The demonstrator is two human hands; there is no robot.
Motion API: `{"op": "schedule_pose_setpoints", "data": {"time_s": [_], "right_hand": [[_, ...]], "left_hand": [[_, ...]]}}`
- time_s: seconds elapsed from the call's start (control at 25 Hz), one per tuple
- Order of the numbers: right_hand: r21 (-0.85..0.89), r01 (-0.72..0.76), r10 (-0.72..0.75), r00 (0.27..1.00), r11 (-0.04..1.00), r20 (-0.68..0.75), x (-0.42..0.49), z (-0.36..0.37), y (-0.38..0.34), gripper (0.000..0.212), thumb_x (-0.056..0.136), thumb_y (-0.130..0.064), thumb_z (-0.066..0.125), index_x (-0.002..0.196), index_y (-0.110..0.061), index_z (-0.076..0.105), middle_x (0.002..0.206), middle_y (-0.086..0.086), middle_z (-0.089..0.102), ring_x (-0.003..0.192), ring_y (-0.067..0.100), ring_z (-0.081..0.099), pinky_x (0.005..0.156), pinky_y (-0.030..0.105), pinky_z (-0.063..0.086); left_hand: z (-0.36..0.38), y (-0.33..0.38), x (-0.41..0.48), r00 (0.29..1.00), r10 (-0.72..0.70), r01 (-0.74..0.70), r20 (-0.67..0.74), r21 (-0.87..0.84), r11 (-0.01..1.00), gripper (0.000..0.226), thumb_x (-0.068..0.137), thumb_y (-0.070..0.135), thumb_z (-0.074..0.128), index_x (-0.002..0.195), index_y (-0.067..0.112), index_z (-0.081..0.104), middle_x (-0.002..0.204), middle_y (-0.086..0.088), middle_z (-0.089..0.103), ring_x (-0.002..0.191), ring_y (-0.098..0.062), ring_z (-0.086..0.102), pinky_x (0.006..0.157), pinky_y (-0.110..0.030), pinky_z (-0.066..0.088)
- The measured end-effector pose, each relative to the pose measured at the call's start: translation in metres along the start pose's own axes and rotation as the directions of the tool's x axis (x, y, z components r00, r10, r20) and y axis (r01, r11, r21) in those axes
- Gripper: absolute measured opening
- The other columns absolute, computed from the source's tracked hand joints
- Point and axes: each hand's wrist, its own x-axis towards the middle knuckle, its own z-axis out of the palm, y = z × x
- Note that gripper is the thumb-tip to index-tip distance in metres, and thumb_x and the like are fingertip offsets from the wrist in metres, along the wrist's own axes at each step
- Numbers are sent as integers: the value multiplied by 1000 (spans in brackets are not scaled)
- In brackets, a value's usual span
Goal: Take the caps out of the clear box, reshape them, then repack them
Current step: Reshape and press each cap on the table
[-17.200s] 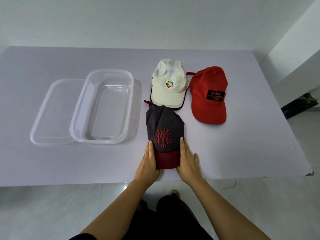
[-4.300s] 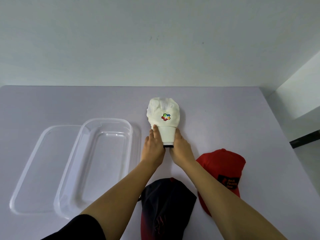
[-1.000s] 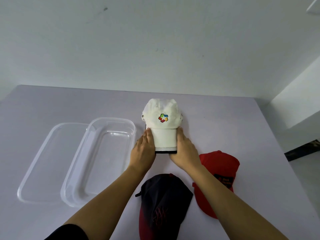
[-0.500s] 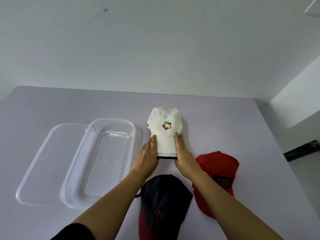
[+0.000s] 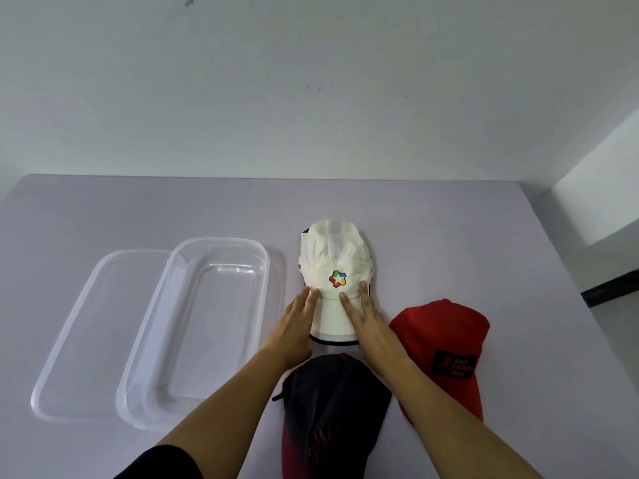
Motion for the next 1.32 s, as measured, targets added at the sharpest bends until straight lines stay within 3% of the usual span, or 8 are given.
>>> {"op": "schedule_pose_setpoints", "data": {"time_s": [0.24,0.4,0.56,0.72,0.8,0.96,1.2,1.32], "right_hand": [[38,-9,5,994,999,105,2,7,5,96,86,5,46,131,-27,-32,133,3,-49,144,29,-13,116,41,14],[24,12,-16,987,1000,157,3,8,6,103,86,-16,59,132,-25,-33,135,5,-49,144,28,-15,115,38,15],[-49,23,-14,984,999,176,2,3,8,106,82,-24,62,138,-29,-28,146,10,-39,144,28,-5,115,42,13],[22,9,-1,938,1000,-347,11,-12,4,68,73,-9,58,135,-19,30,148,14,32,128,28,42,105,51,37],[231,-24,149,828,973,-541,29,-33,7,58,81,-19,62,131,-14,34,145,14,37,131,27,39,105,45,37],[565,78,120,945,821,-305,56,-73,20,79,72,-30,77,137,-15,34,144,3,38,132,18,36,110,37,32],[697,107,91,966,709,-240,59,-83,18,14,85,-34,65,89,-22,59,87,-5,63,81,9,58,72,27,48],[665,79,103,968,743,-230,60,-86,16,23,90,-37,56,75,-22,49,69,-2,56,63,10,50,58,24,41]], "left_hand": [[-43,15,63,982,-73,48,-175,-142,989,64,91,15,47,148,9,18,158,-9,14,144,-25,18,115,-33,19],[-61,22,112,987,-162,162,13,-31,986,74,92,45,48,149,11,15,156,-11,20,142,-31,21,114,-45,21],[-71,27,126,989,-84,76,123,64,995,38,91,36,55,114,6,55,119,-17,57,108,-30,51,89,-34,39],[-88,26,116,996,20,-11,86,-109,994,22,85,25,64,84,3,58,88,-11,55,87,-26,52,71,-32,35],[-97,23,107,989,45,-15,139,-212,977,16,85,24,65,81,12,54,84,-4,58,82,-21,51,67,-28,38],[-108,27,96,985,106,-71,134,-245,967,31,86,28,65,71,27,38,66,9,51,63,-9,44,55,-20,33],[-118,36,97,984,149,-118,94,-279,953,33,78,34,73,84,22,44,73,4,56,63,-9,48,52,-13,37],[-118,28,98,992,93,-67,90,-254,965,36,76,41,74,89,21,48,75,4,60,66,-10,53,54,-19,40]]}}
